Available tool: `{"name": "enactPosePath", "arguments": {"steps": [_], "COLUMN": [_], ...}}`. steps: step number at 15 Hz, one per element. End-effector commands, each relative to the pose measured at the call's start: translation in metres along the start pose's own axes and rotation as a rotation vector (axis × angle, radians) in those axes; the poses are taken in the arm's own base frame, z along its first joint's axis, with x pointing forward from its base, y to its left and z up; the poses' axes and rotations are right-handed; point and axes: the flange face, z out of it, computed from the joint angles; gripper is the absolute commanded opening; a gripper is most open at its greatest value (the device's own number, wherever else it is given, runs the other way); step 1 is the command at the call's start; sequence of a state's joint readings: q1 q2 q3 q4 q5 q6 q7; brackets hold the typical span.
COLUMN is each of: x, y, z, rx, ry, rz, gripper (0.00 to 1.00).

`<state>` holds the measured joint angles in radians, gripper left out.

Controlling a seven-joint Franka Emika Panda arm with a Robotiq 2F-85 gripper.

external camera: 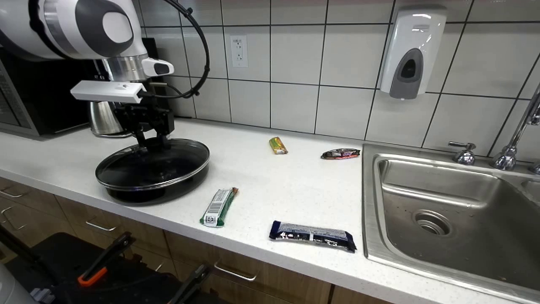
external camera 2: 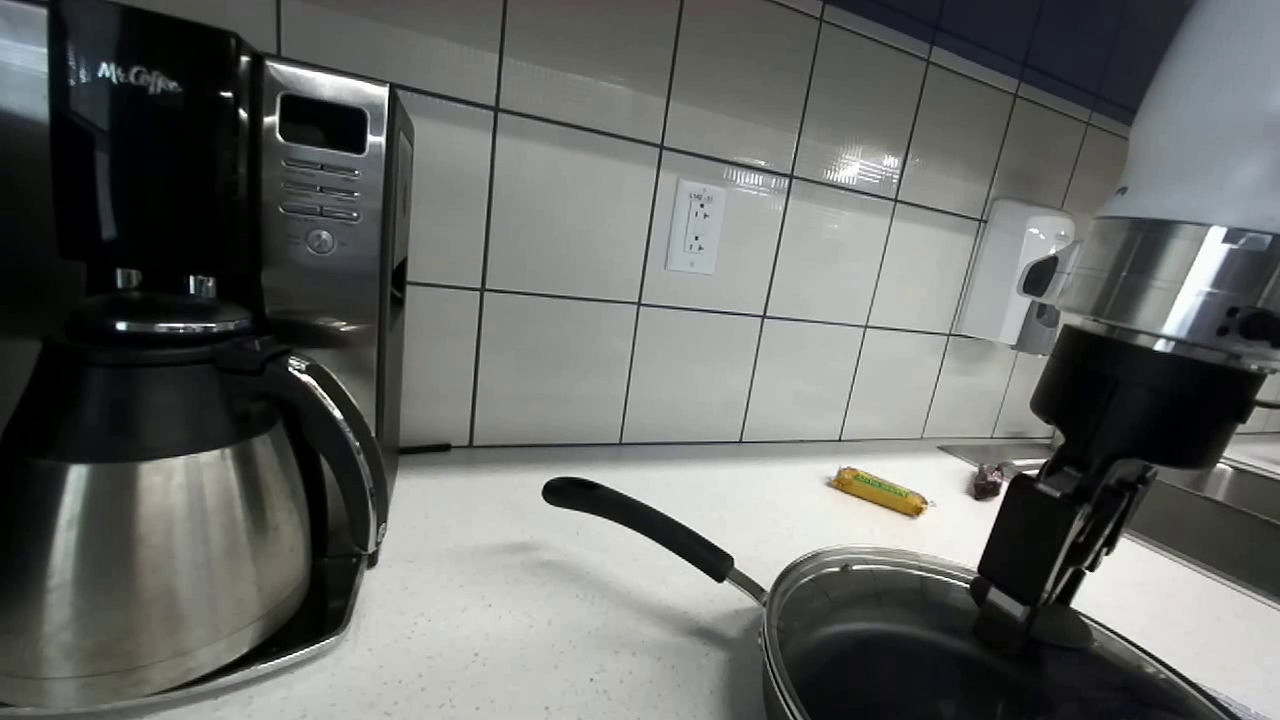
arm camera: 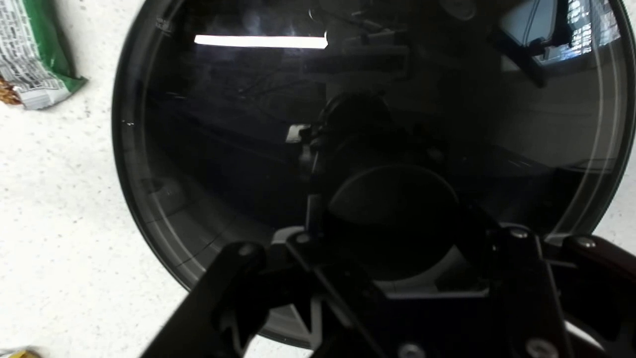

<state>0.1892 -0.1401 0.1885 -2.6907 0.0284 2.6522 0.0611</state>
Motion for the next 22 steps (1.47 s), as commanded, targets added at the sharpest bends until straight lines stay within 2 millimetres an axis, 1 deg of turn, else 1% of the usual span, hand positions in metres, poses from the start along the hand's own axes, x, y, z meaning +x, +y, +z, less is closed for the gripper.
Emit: {"name": "enactPosePath", "arguments": {"steps": [1, 4, 7, 9, 10, 12, 14, 17, 20, 22], "x": [0.005, 0.008, 0.011, 0.014, 0.011, 0.01, 0.008, 0.005, 0.001, -0.005], "y": [-0.01, -0.008, -0.001, 0.01, 0.016, 0.032, 0.054, 0.094, 0.138, 0.169], "z": [-0.023, -0.036, -0.049, -0.055, -0.061, -0.067, -0.07, -0.074, -0.071, -0.069], "rx": [-0.003, 0.002, -0.002, -0.006, -0.014, -0.021, -0.028, -0.052, -0.085, -0.094], "ry": [0.005, 0.014, 0.021, 0.02, 0.02, 0.01, 0.003, 0.0, -0.012, -0.013], "rz": [-0.036, -0.026, -0.007, 0.02, 0.036, 0.075, 0.126, 0.213, 0.307, 0.382], "gripper": [0.39, 0.39, 0.39, 0.39, 0.39, 0.39, 0.39, 0.39, 0.39, 0.39]}}
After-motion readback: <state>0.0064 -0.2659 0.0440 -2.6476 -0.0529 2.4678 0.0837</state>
